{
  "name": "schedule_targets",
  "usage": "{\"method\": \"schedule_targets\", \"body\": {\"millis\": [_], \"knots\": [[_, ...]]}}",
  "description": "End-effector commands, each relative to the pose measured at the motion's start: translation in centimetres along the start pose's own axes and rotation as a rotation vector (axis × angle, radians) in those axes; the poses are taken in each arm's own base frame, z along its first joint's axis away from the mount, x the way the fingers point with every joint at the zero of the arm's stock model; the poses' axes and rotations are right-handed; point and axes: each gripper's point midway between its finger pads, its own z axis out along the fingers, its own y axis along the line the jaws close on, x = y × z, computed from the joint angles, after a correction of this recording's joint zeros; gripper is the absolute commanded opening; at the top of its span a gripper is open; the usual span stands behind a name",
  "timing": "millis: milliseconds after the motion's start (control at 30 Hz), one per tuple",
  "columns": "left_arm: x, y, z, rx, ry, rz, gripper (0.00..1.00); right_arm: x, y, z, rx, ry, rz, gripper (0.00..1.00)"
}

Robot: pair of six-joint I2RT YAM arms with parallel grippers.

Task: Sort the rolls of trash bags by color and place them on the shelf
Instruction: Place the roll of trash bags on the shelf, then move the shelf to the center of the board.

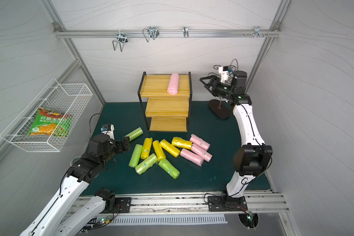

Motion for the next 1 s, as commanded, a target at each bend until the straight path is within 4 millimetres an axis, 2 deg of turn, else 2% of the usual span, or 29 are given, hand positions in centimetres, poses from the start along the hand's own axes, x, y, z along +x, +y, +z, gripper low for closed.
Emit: {"method": "schedule_targets", "body": {"millis": [0, 133, 167, 267, 433, 500, 567, 667, 767, 900, 967], "knots": [[-2.8, -1.3, -1.7, 0.068, -0.081, -0.044, 0.99, -0.4, 2.2, -3.7, -0.111, 0.025, 0.039, 0.69], [-2.9, -0.8, -2.2, 0.052, -0.101, -0.048, 0.99, 4.9, 1.4, -5.2, 0.316, 0.136, -0.361, 0.84], [-2.9, -0.6, -2.3, 0.045, -0.101, -0.049, 0.99, 5.9, 0.8, -5.7, 0.392, 0.156, -0.406, 0.86], [-2.8, -0.4, -2.5, 0.038, -0.102, -0.07, 0.98, 8.5, -1.6, -7.2, 0.502, 0.204, -0.403, 0.88], [-2.1, -0.6, -2.9, 0.068, -0.076, -0.15, 0.95, 14.0, -10.2, -10.9, 0.81, 0.403, -0.344, 0.85], [-1.9, -0.9, -3.0, 0.085, -0.065, -0.167, 0.95, 15.9, -12.1, -11.8, 0.85, 0.447, -0.312, 0.85], [-2.0, -0.8, -3.2, 0.079, -0.058, -0.184, 0.95, 17.5, -12.9, -11.7, 0.838, 0.483, -0.275, 0.85], [-2.9, -0.6, -3.8, 0.048, -0.043, -0.19, 0.95, 18.7, -12.1, -10.4, 0.761, 0.516, -0.262, 0.85], [-4.7, -0.9, -4.1, 0.008, 0.01, -0.179, 0.97, 19.2, -9.3, -7.8, 0.632, 0.511, -0.32, 0.87], [-8.6, -2.5, -4.6, -0.007, 0.082, -0.137, 0.99, 17.6, -4.9, -5.8, 0.496, 0.42, -0.332, 0.87], [-11.5, -3.8, -5.5, 0.016, 0.093, -0.128, 0.99, 16.4, -2.6, -5.5, 0.446, 0.362, -0.337, 0.86]]}}
